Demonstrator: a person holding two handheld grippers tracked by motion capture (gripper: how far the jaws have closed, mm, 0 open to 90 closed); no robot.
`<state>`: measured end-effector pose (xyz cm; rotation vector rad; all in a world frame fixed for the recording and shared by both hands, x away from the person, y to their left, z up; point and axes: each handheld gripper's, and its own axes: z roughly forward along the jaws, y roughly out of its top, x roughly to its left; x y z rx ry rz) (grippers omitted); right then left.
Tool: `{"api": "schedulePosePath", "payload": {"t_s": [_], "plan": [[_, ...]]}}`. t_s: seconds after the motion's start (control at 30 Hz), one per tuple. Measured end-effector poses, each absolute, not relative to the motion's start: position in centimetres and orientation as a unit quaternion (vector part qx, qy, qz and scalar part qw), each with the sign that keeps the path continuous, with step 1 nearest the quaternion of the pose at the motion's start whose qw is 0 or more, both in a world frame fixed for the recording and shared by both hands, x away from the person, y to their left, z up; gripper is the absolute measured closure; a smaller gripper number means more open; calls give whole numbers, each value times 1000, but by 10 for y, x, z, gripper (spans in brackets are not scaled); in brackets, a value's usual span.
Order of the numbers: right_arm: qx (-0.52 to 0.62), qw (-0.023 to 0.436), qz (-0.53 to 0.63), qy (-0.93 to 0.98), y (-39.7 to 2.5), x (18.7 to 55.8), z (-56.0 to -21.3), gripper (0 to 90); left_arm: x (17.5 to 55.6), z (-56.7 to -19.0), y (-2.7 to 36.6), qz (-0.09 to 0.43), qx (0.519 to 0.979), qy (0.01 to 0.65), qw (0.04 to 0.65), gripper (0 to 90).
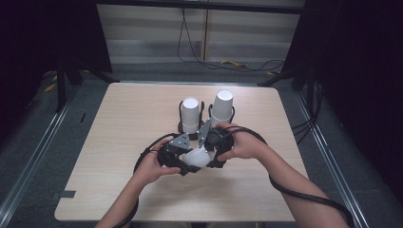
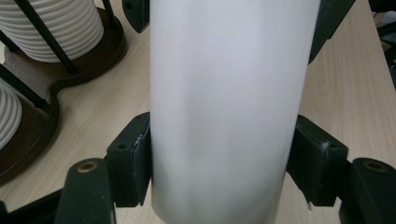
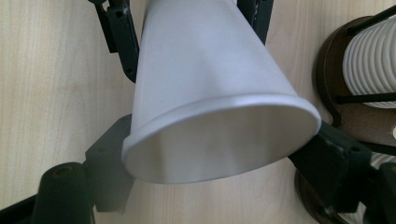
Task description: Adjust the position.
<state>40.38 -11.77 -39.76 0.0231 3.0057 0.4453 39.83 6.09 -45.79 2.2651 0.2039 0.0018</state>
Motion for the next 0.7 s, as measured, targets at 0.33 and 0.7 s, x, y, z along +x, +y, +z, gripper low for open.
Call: {"api": "schedulePosePath", "payload": {"t_s": [0.33,0.7], "plan": [[11,47,177,983,-121,403,-399,180,399,-457,65,-5,902,76,425,317],[43,42,231,971,-138,406,-402,142,401,-457,71,-12,899,81,431,317]]}}
